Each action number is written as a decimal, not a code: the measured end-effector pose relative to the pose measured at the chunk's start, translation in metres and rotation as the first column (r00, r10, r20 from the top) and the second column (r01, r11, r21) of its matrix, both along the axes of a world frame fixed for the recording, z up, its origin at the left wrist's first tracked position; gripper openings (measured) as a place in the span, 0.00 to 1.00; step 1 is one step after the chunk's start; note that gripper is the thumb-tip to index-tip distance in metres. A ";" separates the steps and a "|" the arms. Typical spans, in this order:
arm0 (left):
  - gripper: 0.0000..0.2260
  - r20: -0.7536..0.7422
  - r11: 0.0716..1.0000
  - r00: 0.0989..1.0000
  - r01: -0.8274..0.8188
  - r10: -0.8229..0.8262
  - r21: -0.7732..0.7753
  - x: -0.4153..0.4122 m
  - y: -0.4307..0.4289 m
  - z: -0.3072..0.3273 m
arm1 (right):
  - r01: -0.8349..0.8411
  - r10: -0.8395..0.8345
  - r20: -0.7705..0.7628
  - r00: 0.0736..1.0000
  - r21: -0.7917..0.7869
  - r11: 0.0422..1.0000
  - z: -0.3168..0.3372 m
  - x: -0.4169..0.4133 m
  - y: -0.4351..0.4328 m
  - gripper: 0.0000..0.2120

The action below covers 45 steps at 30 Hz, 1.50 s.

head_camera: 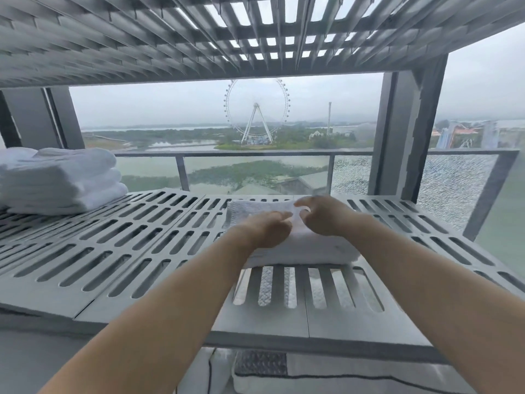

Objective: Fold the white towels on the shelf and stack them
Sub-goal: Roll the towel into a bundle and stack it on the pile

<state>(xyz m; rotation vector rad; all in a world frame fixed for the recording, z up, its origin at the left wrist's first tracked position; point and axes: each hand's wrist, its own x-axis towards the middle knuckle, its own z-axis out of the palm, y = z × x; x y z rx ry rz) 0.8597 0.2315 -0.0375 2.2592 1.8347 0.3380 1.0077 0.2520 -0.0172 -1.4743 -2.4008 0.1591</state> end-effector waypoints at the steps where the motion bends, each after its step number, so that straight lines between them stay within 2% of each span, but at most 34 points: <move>1: 0.21 0.013 1.000 1.000 0.010 -0.010 -0.020 -0.001 0.008 -0.002 | -0.002 0.003 0.017 1.000 -0.017 1.000 0.000 -0.003 0.008 0.20; 4: 0.22 0.040 0.998 0.998 0.047 -0.045 -0.042 -0.010 0.030 -0.008 | -0.053 0.061 0.086 0.994 -0.089 0.995 -0.005 -0.009 0.033 0.19; 8: 0.23 -0.111 1.000 0.994 -0.024 0.023 -0.007 -0.026 0.048 -0.016 | -0.081 0.103 0.229 0.968 -0.107 0.991 -0.029 -0.005 0.060 0.23; 14: 0.24 -0.116 1.000 0.993 -0.017 0.019 0.015 -0.027 0.055 -0.019 | -0.074 0.102 0.218 0.971 -0.134 0.988 -0.040 0.000 0.074 0.25; 16: 0.25 -0.137 0.999 0.991 0.009 -0.003 0.038 -0.027 0.053 -0.019 | -0.089 0.103 0.144 0.984 -0.105 0.991 -0.041 0.003 0.070 0.24; 18: 0.28 -0.124 0.998 0.992 0.013 -0.005 0.063 -0.028 0.051 -0.020 | -0.081 0.077 -0.113 0.991 -0.026 0.996 -0.041 0.010 0.061 0.19; 20: 0.27 -0.003 0.986 1.000 0.015 -0.014 0.164 -0.027 0.046 -0.019 | -0.038 0.090 -0.353 0.931 0.153 0.988 -0.040 0.016 0.047 0.12; 22: 0.16 0.122 0.942 0.990 0.025 -0.070 0.336 -0.025 0.037 -0.020 | -0.018 0.157 -0.425 0.892 0.314 0.949 -0.038 0.018 0.032 0.08; 24: 0.10 0.148 0.894 0.982 0.036 -0.114 0.447 -0.021 0.024 -0.016 | -0.054 0.210 -0.438 0.874 0.341 0.938 -0.036 0.019 0.020 0.07; 26: 0.10 0.113 0.875 0.979 0.099 -0.172 0.475 -0.022 0.008 -0.011 | -0.117 0.233 -0.410 0.882 0.288 0.951 -0.035 0.023 0.012 0.07; 29: 0.19 -0.034 0.867 0.961 0.264 -0.275 0.422 -0.032 -0.014 -0.018 | -0.222 0.278 -0.263 0.924 0.222 0.949 -0.041 0.040 -0.001 0.15; 32: 0.29 -0.218 0.877 0.956 0.269 -0.195 0.398 -0.048 -0.031 -0.039 | -0.288 0.297 -0.008 0.955 0.218 0.932 -0.050 0.047 -0.015 0.30; 34: 0.30 -0.231 0.877 0.966 0.212 -0.120 0.432 -0.053 -0.036 -0.046 | -0.260 0.246 0.084 0.966 0.258 0.931 -0.052 0.045 -0.020 0.34; 39: 0.27 -0.266 0.854 0.964 0.152 -0.017 0.497 -0.046 -0.047 -0.044 | -0.142 0.108 0.123 0.986 0.314 0.939 -0.054 0.035 -0.032 0.30; 42: 0.25 -0.324 0.780 0.942 0.137 0.088 0.611 -0.042 -0.056 -0.044 | -0.051 0.021 0.091 0.996 0.347 0.936 -0.054 0.029 -0.037 0.29; 45: 0.23 -0.289 0.722 0.949 0.111 0.127 0.683 -0.042 -0.058 -0.044 | -0.010 -0.028 0.094 0.995 0.378 0.926 -0.052 0.024 -0.045 0.28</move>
